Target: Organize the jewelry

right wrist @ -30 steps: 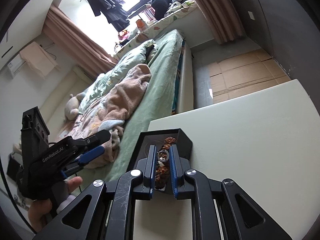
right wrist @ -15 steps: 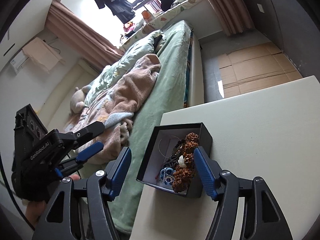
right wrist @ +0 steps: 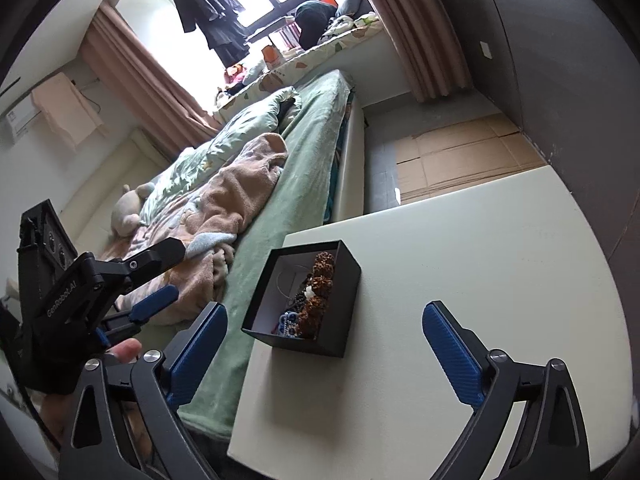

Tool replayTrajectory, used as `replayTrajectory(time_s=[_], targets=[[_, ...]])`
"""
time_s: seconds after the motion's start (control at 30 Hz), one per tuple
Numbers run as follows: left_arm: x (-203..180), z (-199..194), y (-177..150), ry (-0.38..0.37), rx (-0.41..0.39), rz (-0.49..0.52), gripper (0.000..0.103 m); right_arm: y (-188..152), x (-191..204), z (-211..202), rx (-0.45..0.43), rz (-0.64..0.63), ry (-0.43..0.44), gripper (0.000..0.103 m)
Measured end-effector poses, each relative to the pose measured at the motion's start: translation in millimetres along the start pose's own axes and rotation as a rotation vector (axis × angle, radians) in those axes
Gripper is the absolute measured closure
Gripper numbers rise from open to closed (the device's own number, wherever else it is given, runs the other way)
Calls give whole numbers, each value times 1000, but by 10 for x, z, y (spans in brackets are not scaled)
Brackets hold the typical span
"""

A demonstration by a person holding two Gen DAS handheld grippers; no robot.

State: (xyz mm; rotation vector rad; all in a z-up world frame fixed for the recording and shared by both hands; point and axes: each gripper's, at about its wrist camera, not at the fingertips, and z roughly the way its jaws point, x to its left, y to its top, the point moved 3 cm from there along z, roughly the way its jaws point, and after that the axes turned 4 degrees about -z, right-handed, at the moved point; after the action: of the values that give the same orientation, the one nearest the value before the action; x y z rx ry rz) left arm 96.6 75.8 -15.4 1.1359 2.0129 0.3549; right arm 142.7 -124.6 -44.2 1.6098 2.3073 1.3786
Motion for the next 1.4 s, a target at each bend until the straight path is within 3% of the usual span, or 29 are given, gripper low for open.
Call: replayTrajectory(time_s=[0.33,0.67,1.1,1.4], targets=[[-316,-133,-432,30,32,191,0,-165,-135,-471,-41,-12,-97,0],[-486,-368,-608,44,-39,256,0,-386,-235,-843,-62,5,-110,0],[-557,-414,-660,107,-86,297,0,-407,-137,-853,-28,-44,-142,0],[-583,-419,-682,105,-88,307,0,-410,-130,-866,-34,-49,-159,0]])
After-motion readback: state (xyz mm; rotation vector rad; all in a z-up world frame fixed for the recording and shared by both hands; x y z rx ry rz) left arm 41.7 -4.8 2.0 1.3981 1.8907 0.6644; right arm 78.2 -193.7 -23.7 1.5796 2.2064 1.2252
